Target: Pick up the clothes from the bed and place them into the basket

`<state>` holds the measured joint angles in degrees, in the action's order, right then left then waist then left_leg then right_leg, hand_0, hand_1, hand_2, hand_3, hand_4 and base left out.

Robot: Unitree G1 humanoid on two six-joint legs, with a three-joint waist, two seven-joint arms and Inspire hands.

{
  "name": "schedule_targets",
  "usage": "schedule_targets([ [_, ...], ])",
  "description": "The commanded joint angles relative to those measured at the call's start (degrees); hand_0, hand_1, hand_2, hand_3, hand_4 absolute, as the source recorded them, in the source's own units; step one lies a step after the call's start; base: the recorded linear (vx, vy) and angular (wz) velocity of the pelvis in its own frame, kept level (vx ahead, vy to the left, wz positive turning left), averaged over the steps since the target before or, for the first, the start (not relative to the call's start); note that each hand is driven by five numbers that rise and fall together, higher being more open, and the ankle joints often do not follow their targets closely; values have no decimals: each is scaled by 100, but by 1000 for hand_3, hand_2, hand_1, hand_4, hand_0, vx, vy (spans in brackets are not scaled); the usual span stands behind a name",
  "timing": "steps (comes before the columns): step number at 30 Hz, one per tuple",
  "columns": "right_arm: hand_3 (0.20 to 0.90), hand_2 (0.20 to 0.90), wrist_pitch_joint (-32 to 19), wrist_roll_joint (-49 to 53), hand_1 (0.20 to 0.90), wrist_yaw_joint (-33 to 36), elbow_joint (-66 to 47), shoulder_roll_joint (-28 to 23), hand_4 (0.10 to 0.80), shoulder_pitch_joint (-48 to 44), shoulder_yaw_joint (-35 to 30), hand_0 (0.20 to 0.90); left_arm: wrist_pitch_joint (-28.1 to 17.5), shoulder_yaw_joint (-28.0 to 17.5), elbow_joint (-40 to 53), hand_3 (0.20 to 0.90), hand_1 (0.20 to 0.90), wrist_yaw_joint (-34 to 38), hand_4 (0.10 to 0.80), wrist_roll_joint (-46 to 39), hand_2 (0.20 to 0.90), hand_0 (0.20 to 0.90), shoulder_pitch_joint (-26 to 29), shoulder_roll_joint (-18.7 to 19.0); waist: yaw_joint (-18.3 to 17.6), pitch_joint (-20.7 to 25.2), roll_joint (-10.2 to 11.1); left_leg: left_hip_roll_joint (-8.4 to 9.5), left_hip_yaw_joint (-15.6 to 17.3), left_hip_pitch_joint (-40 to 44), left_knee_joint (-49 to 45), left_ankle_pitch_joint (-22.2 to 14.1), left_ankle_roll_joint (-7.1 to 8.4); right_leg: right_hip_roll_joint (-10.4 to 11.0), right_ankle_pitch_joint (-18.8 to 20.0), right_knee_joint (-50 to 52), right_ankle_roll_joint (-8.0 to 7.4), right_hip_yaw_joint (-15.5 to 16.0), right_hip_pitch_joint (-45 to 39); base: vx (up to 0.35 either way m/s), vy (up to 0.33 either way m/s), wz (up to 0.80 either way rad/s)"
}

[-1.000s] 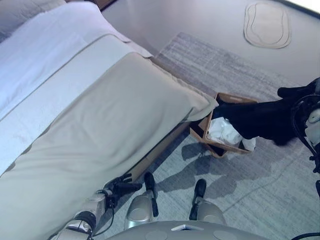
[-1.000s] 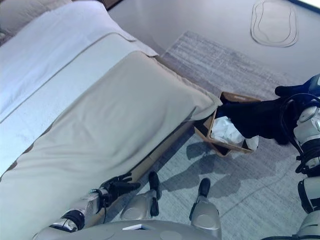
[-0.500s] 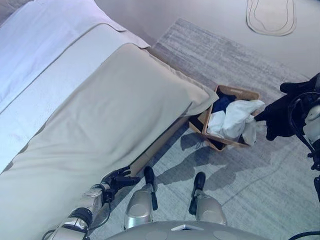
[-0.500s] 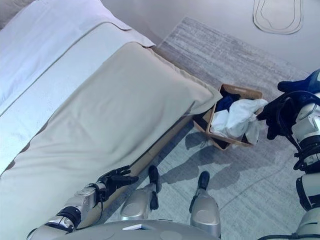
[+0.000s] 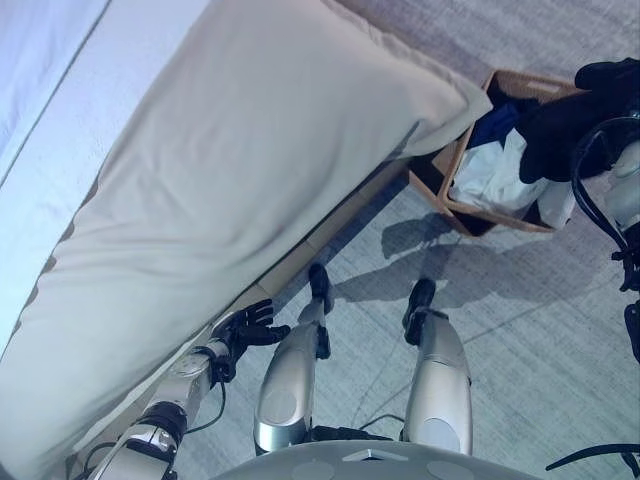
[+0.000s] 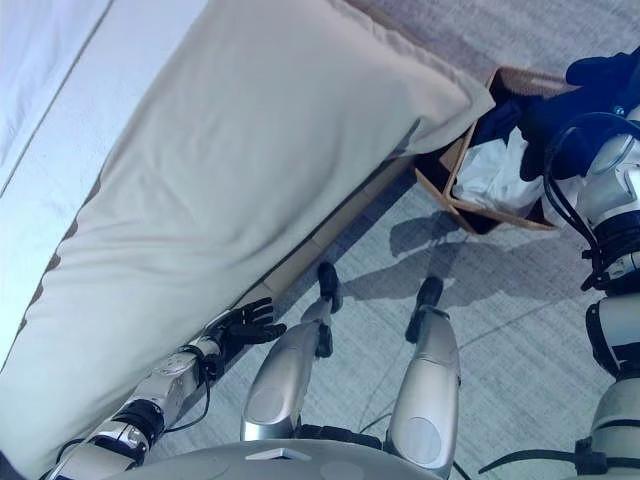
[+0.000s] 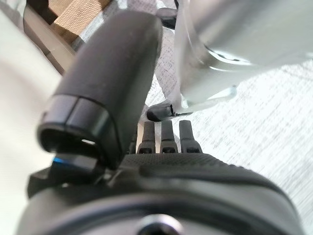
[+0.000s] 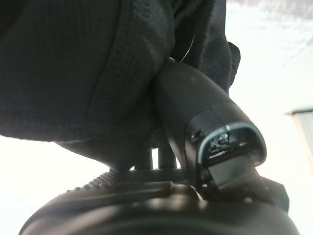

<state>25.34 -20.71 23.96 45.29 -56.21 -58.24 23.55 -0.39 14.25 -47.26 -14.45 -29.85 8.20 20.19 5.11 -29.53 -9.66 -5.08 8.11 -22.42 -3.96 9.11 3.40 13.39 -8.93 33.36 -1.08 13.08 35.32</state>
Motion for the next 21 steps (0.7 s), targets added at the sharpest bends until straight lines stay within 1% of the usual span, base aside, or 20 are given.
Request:
schedule_targets([
  [1,340,420,326,-102,420,543,-191,-448,240,-974,449,420,-201,141,102,900,900,49,800,-303,900,900,-157,240,7,-21,13,47,-568,-615,-763,-717,66,-629,-424,-126,280,207,-57,-40,-4,4],
  [2,469,531,364,-54,531,552,-166,-423,369,-993,465,531,-206,141,107,900,900,67,800,-328,900,900,-155,246,14,-23,6,55,-575,-690,-778,-709,59,-630,-417,-110,279,192,9,-44,-19,5],
  [3,900,900,452,57,900,545,-112,-369,800,-1035,494,900,-250,140,116,900,900,86,800,-357,900,900,-145,259,21,-26,-8,71,-585,-869,-805,-692,45,-638,-396,-78,271,155,171,-21,-13,8],
  [4,900,900,452,59,900,546,-110,-369,800,-1040,497,900,-251,138,116,900,900,86,800,-357,900,900,-143,258,21,-25,-7,71,-585,-876,-809,-692,45,-637,-397,-74,271,153,178,-83,-33,7],
  [5,900,900,662,343,900,437,-38,-282,800,-1083,531,900,-307,133,198,900,900,139,800,-392,900,900,-117,307,61,-26,-23,88,-577,-1221,-839,-639,13,-644,-363,1,272,117,490,-93,-30,6],
  [6,900,900,741,657,900,345,99,-187,800,-1122,563,900,-324,158,255,900,900,212,800,-422,900,900,-85,327,104,-26,-25,92,-570,-1413,-861,-617,-12,-625,-360,82,273,123,658,-109,-31,8],
  [9,900,900,653,1128,900,249,288,3,800,-1127,549,900,-354,169,311,900,900,317,800,-496,900,900,-3,357,194,-26,-32,103,-580,-1725,-917,-582,-52,-568,-360,220,263,145,923,-35,16,12],
  [10,900,900,595,1207,900,360,293,30,800,-1128,539,900,-358,171,322,900,900,337,800,-501,900,900,17,359,206,-26,-35,105,-586,-1785,-943,-585,-60,-554,-361,250,261,140,975,-25,36,14],
  [12,900,900,185,1403,900,1173,119,109,800,-1073,314,900,-441,204,385,900,900,414,800,-544,900,900,47,367,255,-26,-11,142,-674,-2036,-1159,-644,-107,-482,-344,361,233,150,1158,-31,41,15],
  [14,900,900,94,1423,900,1283,-31,237,800,-986,73,900,-530,225,410,900,900,440,800,-532,900,900,75,363,283,-26,17,173,-710,-2192,-1254,-680,-139,-444,-297,377,192,149,1280,-51,59,12],
  [18,900,900,-72,1468,900,1432,-232,345,800,-891,-48,900,-544,259,434,900,900,503,800,-500,900,900,110,332,318,-26,72,207,-761,-2240,-1337,-728,-167,-436,-238,319,166,149,1275,-38,87,4],
  [21,900,900,-428,1519,900,1741,-426,399,800,-824,-159,900,-581,266,371,900,900,519,800,-465,900,900,111,304,317,-26,147,218,-751,-2075,-1392,-826,-178,-456,-189,150,149,204,1023,-24,99,-3],
])
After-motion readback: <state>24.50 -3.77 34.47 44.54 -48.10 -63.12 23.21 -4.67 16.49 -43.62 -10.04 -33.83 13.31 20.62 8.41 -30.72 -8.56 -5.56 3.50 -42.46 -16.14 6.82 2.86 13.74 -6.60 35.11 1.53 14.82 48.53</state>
